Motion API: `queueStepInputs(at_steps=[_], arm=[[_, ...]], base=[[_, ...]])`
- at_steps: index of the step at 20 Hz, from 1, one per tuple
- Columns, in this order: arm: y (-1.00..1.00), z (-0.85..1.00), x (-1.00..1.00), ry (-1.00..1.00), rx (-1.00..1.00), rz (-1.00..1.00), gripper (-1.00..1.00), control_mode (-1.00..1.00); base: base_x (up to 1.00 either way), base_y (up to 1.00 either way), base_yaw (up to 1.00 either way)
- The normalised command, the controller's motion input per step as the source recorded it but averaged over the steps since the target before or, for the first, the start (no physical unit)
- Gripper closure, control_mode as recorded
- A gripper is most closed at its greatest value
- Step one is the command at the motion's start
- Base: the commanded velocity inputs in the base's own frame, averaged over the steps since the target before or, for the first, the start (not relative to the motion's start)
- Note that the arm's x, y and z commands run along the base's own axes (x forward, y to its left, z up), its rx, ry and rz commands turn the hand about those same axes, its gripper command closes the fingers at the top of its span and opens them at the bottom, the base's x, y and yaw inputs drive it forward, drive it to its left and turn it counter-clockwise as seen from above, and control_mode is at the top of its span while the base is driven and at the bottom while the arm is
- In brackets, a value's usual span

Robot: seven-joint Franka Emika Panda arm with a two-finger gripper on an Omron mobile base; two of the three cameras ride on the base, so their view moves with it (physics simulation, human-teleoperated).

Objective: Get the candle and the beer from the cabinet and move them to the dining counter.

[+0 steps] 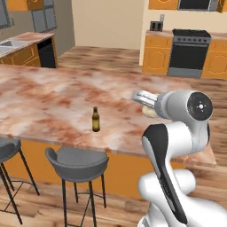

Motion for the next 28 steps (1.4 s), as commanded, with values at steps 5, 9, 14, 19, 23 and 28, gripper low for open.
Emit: queueStepInputs(at_steps=[5,9,14,19,23,28], arm=[[0.0,0.0,0.0,0.0,0.0,0.0,1.0,1.0],[0.0,0.0,0.0,0.0,0.0,0.0,1.0,1.0],[0.0,0.0,0.0,0.0,0.0,0.0,1.0,1.0],[0.0,0.0,0.0,0.0,0.0,0.0,1.0,1.0],[0.0,0.0,0.0,0.0,0.0,0.0,1.0,1.0],[0.0,0.0,0.0,0.0,0.0,0.0,1.0,1.0]], base=[[0.08,0.67,-0.29],[0.1,0.62,-0.24],[0.32,0.33,-0.08],[0.23,0.23,0.0],[0.31,0.23,0.0],[0.4,0.2,0.0]])
